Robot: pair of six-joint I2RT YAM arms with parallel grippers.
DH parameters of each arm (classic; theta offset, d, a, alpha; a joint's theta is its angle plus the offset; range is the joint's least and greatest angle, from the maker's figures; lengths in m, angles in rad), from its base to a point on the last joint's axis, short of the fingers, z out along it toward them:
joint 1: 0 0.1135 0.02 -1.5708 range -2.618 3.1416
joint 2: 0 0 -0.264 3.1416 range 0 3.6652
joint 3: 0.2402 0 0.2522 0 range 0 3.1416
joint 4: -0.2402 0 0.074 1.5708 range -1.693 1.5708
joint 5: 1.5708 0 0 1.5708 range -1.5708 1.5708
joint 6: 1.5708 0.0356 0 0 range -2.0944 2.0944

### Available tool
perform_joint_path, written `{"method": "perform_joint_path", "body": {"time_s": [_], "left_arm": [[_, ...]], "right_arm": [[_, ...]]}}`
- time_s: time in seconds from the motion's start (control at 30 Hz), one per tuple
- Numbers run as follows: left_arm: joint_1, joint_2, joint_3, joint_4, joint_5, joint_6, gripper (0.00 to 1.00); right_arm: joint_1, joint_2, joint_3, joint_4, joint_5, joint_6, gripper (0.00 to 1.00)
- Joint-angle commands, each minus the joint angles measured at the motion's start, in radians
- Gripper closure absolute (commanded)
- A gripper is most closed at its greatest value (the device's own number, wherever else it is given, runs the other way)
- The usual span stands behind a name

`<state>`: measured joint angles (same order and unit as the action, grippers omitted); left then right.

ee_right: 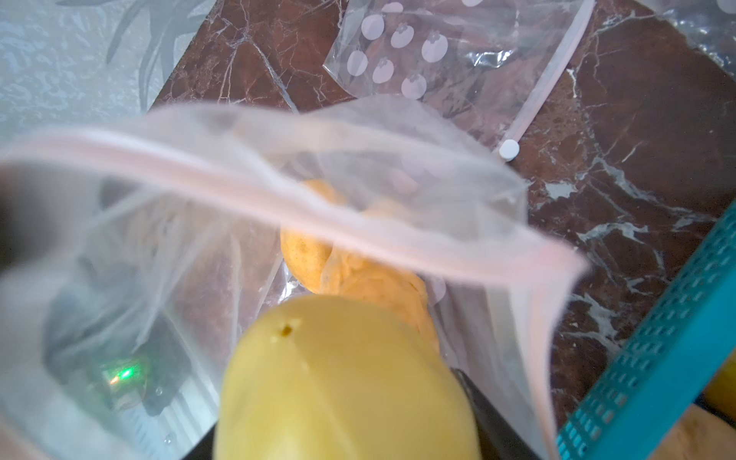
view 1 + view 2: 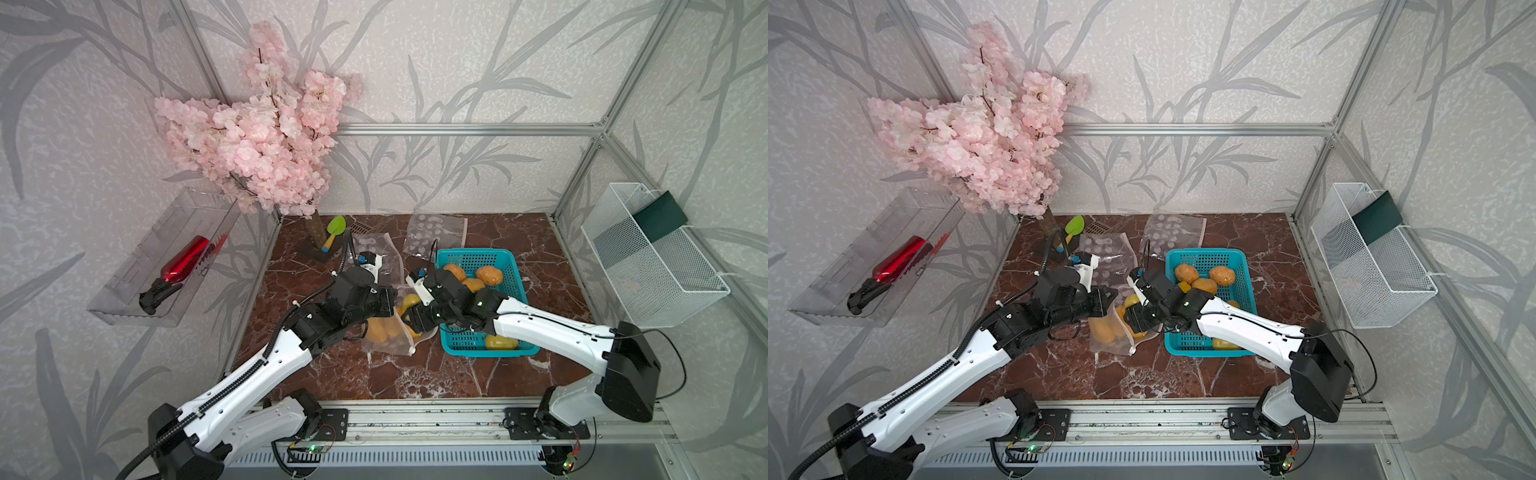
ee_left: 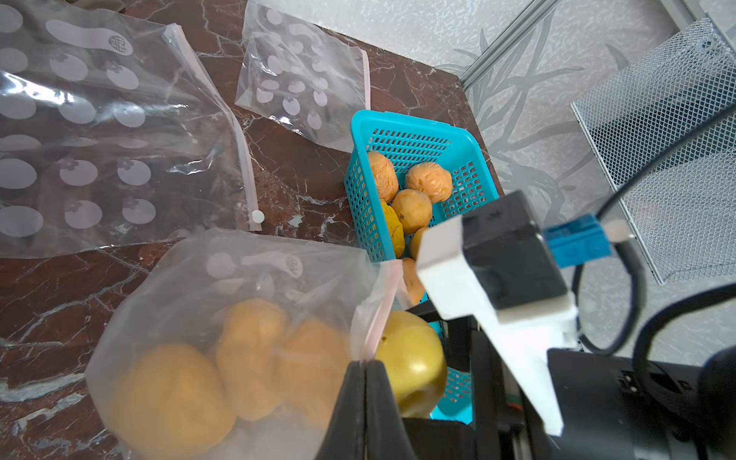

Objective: Put the potatoes into a zipper bag and zip it
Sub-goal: Place the potato into the zipper food storage bag.

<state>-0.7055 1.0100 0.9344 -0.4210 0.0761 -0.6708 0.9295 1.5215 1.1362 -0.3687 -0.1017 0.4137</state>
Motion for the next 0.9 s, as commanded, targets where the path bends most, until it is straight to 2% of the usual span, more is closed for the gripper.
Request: {"method": "perform_joint_path", "body": {"time_s": [0.0,0.1,0.4,0.53,0.77,0.87], "left_arm": [[0.006,-0.023,-0.014,0.037,0.010,-0.001,1.00],[0.006,-0.024,-0.023,0.048,0.013,-0.003,1.00],[0.006,-0.003,-0.018,0.050,0.027,-0.008,1.00],[0.005,-0.012,-0.017,0.041,0.007,-0.006,1.00],[0.006,-0.021,-0.016,0.032,-0.004,-0.009,1.00],[0.007,-0.027,-0.016,0.028,-0.012,-0.009,1.00]], "right_arm": [[0.001,0.028,0.035,-0.010,0.020,-0.010,0.48],[0.003,0.028,0.035,-0.005,0.014,-0.007,0.33],[0.003,-0.056,0.006,-0.016,0.054,-0.014,0.10],[0.003,-0.098,-0.009,-0.026,0.075,-0.009,0.07],[-0.004,-0.205,-0.076,-0.136,0.292,0.073,0.10],[-0.017,-0.212,-0.111,-0.127,0.283,0.096,0.13]]}}
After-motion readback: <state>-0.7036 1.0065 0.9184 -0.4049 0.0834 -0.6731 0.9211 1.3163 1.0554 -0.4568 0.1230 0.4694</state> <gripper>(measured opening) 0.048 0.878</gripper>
